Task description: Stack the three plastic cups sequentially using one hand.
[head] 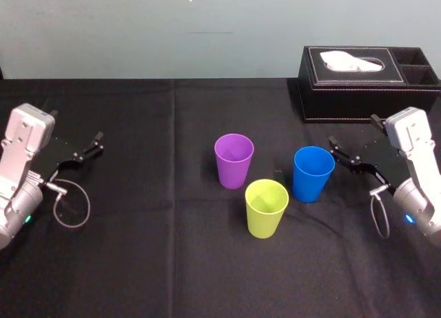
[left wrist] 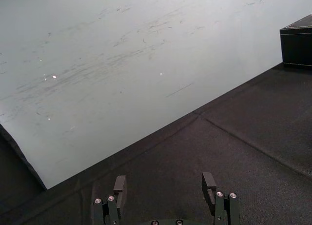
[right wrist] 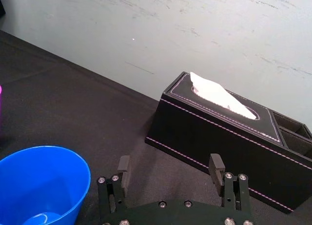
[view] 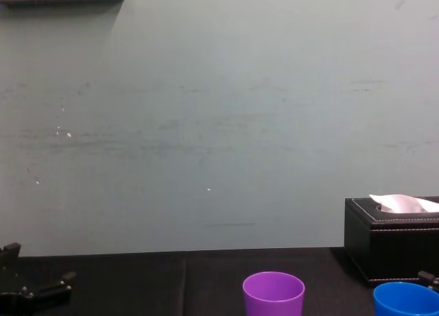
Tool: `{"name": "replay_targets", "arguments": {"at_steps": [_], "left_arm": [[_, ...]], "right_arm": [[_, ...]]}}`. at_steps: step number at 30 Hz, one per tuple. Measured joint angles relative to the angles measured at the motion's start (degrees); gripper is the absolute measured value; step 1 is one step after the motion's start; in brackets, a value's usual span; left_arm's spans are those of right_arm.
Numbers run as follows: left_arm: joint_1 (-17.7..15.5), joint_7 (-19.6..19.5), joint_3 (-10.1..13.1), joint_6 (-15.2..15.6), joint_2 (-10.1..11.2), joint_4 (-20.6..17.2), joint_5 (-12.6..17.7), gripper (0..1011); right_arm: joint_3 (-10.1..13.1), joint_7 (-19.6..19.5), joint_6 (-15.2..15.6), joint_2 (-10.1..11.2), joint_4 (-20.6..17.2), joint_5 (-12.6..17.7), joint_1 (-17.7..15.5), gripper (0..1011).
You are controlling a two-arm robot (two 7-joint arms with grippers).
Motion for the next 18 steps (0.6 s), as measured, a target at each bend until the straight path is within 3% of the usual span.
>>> {"name": "replay_targets", "arguments": {"at_steps": [18], "left_arm": [[0.0,0.0,0.0,0.0,0.0,0.0,0.0,1011]], "right_arm": [[0.0,0.0,0.0,0.0,0.0,0.0,0.0,1003]]}}
